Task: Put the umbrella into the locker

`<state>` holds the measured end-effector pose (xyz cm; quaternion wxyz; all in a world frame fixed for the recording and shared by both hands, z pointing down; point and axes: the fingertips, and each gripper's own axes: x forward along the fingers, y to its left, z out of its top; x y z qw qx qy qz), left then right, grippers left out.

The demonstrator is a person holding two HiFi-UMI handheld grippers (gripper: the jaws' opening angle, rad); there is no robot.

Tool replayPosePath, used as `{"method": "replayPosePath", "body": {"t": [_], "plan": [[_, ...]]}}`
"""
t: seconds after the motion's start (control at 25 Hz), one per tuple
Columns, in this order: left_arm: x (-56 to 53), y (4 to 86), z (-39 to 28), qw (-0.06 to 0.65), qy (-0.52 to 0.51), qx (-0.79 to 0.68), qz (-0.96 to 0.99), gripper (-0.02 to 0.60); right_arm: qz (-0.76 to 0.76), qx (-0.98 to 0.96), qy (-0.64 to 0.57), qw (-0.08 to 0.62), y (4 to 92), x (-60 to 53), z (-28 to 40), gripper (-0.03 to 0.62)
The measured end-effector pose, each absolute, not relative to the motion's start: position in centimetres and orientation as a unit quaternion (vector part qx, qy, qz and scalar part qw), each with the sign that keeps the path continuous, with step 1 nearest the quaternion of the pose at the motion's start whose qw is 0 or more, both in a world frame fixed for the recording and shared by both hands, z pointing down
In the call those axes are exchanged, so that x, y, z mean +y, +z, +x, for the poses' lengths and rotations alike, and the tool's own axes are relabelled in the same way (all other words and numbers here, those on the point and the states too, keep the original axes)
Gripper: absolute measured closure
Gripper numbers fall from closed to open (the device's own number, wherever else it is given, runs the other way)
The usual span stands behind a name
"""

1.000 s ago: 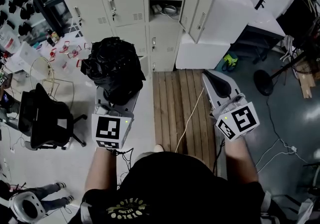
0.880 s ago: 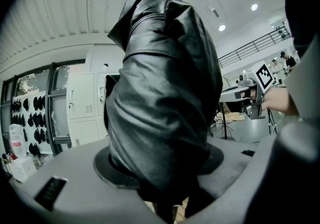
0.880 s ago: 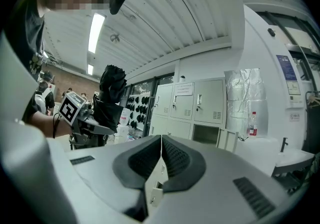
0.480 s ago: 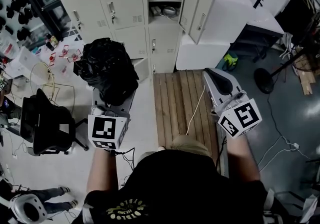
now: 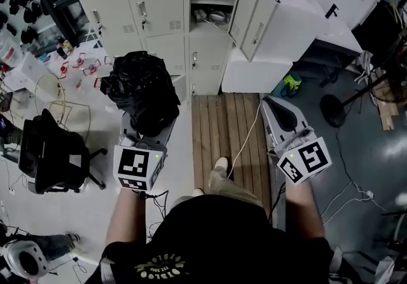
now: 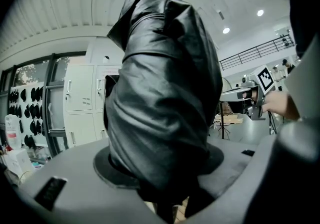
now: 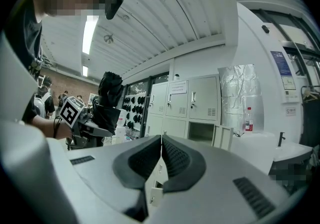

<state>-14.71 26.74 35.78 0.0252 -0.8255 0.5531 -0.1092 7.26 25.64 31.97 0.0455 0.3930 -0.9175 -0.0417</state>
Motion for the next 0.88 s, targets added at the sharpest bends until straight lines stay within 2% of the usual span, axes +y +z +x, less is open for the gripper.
{"method": "replayPosePath", "body": {"t": [0.2,0.6,0.88], "plan": [[22.6,35.7,-13.1,0.016,-0.109,0.557,-0.823,0.312,0.392,-0.919,-0.031,0.042,32.4,21.2,8.8,0.566],[21.2,36.1,-12.4,0.017,-0.103,0.541,-0.835,0.312,0.401,-0.914,-0.039,0.045,33.1,20.9,8.2,0.566],[15.6,36.4,-10.5,0.018,-0.115,0.541,-0.833,0.312,0.392,-0.918,-0.027,0.049,33.8,15.0,9.8,0.565]]}}
